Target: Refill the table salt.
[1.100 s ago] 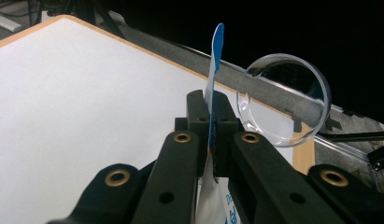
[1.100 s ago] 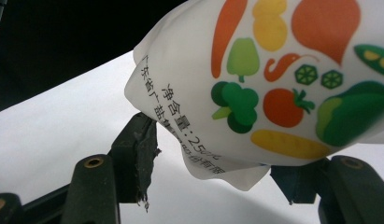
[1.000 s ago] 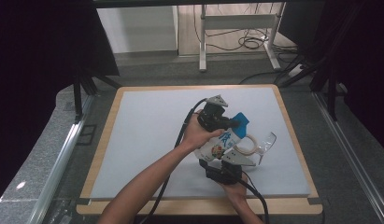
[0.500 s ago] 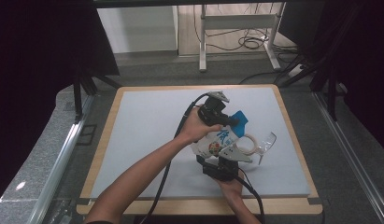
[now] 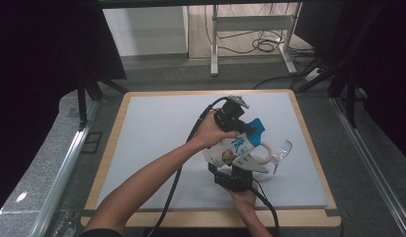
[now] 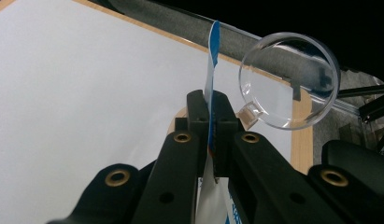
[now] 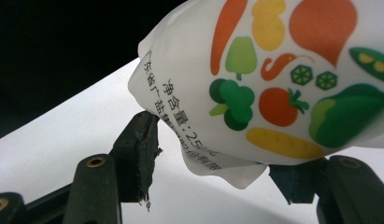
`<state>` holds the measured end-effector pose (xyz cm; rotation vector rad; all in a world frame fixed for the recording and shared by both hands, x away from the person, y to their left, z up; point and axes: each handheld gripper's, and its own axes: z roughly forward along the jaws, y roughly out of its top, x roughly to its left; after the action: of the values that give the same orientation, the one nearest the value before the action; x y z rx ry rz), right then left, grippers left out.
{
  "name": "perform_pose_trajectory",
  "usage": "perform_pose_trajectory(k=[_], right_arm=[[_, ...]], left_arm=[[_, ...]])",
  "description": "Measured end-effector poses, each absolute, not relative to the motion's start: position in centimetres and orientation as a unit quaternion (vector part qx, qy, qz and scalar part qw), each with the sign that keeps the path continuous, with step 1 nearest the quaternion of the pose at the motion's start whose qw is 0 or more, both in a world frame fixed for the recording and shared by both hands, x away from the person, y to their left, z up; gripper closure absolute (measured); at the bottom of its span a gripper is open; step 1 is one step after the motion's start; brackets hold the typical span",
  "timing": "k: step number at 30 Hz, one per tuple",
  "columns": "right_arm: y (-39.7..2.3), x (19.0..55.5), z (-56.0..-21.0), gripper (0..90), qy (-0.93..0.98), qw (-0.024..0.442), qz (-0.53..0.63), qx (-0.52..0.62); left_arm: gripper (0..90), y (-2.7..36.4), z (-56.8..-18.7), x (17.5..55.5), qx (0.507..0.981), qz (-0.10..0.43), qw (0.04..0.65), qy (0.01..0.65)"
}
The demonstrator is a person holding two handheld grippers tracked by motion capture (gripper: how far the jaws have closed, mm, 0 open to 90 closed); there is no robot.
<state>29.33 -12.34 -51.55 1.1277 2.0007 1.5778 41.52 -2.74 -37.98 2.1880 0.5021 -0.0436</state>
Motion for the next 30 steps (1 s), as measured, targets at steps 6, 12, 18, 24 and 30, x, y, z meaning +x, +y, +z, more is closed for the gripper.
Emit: perform_pose_trajectory(k=[6, 12, 18, 24, 30], right_arm=[[-12.6, 29.4, -51.4, 39.3, 0.707, 0.171, 0.558, 0.399], [-12.7, 29.5, -51.3, 39.4, 0.709, 0.170, 0.558, 0.396], [-12.9, 29.6, -51.2, 39.6, 0.706, 0.169, 0.560, 0.398], [-12.9, 29.6, -51.1, 40.6, 0.704, 0.166, 0.562, 0.401], [-12.9, 29.5, -50.8, 40.8, 0.697, 0.162, 0.570, 0.403]], left_arm=[[90.0, -3.1, -37.8, 41.8, 0.884, -0.020, 0.421, 0.202], [90.0, -3.5, -37.7, 42.1, 0.889, -0.024, 0.411, 0.198], [90.0, -4.1, -37.6, 42.4, 0.894, -0.029, 0.401, 0.195], [90.0, -4.6, -37.4, 42.4, 0.901, -0.023, 0.387, 0.194], [90.0, -5.2, -37.1, 42.2, 0.904, -0.019, 0.379, 0.196]])
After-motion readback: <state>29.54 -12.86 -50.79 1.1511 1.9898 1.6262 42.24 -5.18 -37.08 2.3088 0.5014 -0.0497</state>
